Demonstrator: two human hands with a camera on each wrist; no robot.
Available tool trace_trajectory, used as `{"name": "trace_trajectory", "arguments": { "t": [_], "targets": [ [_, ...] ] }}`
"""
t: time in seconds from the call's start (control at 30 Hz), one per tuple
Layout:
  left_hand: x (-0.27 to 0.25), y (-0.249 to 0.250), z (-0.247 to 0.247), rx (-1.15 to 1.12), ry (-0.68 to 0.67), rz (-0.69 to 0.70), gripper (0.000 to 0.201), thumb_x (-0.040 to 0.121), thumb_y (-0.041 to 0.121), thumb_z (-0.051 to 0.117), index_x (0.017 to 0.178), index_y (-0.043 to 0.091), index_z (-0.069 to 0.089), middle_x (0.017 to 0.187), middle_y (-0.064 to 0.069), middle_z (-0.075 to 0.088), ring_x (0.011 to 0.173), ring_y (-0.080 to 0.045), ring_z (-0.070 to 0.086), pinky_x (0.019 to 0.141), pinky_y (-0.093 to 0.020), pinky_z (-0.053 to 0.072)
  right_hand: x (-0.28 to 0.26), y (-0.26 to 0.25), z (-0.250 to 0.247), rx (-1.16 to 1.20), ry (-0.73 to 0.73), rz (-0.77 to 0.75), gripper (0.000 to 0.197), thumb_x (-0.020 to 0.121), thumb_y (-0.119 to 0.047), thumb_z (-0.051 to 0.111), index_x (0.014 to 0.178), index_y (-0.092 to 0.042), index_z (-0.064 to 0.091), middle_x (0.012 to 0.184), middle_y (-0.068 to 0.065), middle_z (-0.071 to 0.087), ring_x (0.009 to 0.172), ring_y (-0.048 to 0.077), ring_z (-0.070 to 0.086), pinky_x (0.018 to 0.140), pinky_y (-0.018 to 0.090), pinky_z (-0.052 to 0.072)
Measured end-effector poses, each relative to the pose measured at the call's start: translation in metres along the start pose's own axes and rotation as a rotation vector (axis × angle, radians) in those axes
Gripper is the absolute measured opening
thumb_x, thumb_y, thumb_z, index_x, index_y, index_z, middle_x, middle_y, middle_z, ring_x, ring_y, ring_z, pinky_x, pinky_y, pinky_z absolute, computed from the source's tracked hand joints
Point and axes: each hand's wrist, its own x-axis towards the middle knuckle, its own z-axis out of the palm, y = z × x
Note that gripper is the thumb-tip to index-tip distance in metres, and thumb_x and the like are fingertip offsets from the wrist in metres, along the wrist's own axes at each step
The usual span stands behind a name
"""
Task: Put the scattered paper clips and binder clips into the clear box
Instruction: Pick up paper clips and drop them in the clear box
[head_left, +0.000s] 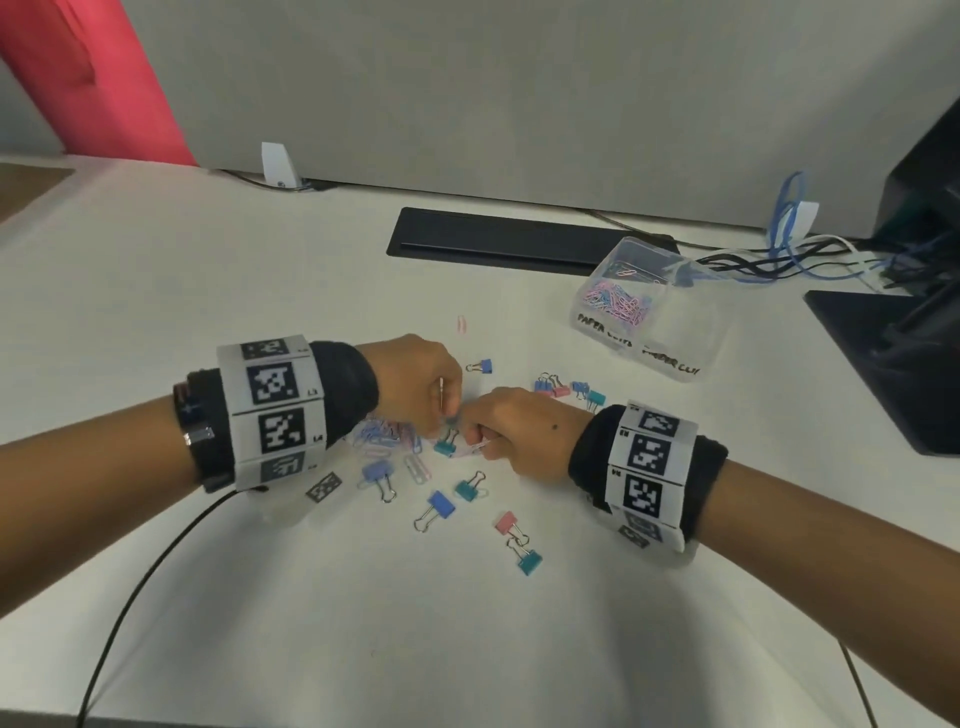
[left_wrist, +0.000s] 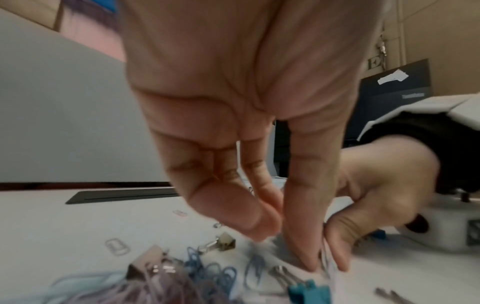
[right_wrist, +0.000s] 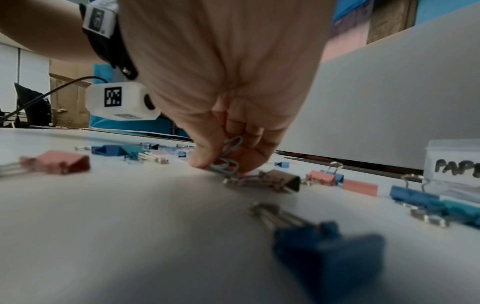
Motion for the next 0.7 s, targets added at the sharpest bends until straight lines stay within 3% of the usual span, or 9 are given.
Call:
{"name": "trace_trajectory", "arguments": {
  "t": [0.07,0.17,0.27,0.37,0.43,0.53,0.7],
  "targets": [
    [-0.004,-0.003,0.006,0.071,-0.048,0.008,0.033,0.078,0.015,0.07,0.109,0.015,0.058,0.09,0.006,0.05,0.083,-0.01,0.048,0.068,-0.016,0.042,-0.002,0.0,-0.002,-0.004,0.001,0.021,0.02,0.086,0.005,0.047,0.098,-0.008,0.056,0.076,-0.007,0.04,0.082,0.017,0.042,0.075,0.03,0.039],
    [-0.009,-0.007,0.016,0.114,-0.096,0.039,0.058,0.075,0.022,0.073,0.126,0.018,0.045,0.11,0.002,0.044,0.099,-0.015,0.045,0.092,-0.029,0.045,-0.006,0.002,-0.006,0.062,0.06,0.08,0.023,0.09,0.0,0.045,0.107,-0.003,0.059,0.094,0.003,0.053,0.085,0.013,0.041,0.077,0.024,0.035],
    [-0.01,-0.01,0.027,0.062,-0.041,0.074,0.063,0.076,0.02,0.073,0.129,0.017,0.04,0.121,0.0,0.044,0.1,-0.012,0.042,0.087,-0.023,0.04,-0.013,0.007,-0.013,0.357,0.172,0.201,0.023,0.091,-0.002,0.046,0.106,-0.003,0.064,0.092,0.011,0.063,0.079,0.014,0.051,0.075,0.024,0.043],
    [-0.007,-0.011,0.034,0.0,0.039,0.082,0.054,0.077,0.017,0.072,0.124,0.015,0.044,0.114,0.0,0.046,0.094,-0.013,0.045,0.079,-0.022,0.039,-0.021,0.009,-0.025,0.797,0.202,0.307,0.026,0.091,0.005,0.043,0.109,0.002,0.062,0.07,-0.001,0.055,0.056,0.006,0.052,0.059,0.015,0.044],
    [-0.004,-0.011,0.035,-0.045,0.062,0.077,0.046,0.08,0.015,0.069,0.12,0.014,0.048,0.104,0.003,0.048,0.086,-0.013,0.048,0.076,-0.023,0.043,-0.024,0.01,-0.031,1.053,0.184,0.339,0.025,0.093,0.006,0.04,0.108,0.008,0.059,0.07,0.0,0.055,0.057,0.009,0.046,0.056,0.016,0.042],
    [0.0,-0.01,0.035,-0.045,0.064,0.08,0.036,0.085,0.016,0.064,0.118,0.011,0.052,0.094,0.003,0.053,0.082,-0.013,0.05,0.074,-0.021,0.043,-0.026,0.014,-0.036,1.326,0.123,0.384,0.023,0.095,0.003,0.036,0.091,0.003,0.059,0.076,0.002,0.054,0.062,0.012,0.043,0.055,0.017,0.042],
    [0.002,-0.011,0.036,-0.006,0.019,0.078,0.03,0.09,0.018,0.056,0.119,0.01,0.053,0.082,0.007,0.049,0.082,-0.012,0.048,0.067,-0.017,0.039,-0.026,0.024,-0.032,1.694,0.054,0.455,0.027,0.095,0.002,0.032,0.086,-0.004,0.058,0.078,0.007,0.057,0.045,0.005,0.054,0.045,0.012,0.047]
  ]
}}
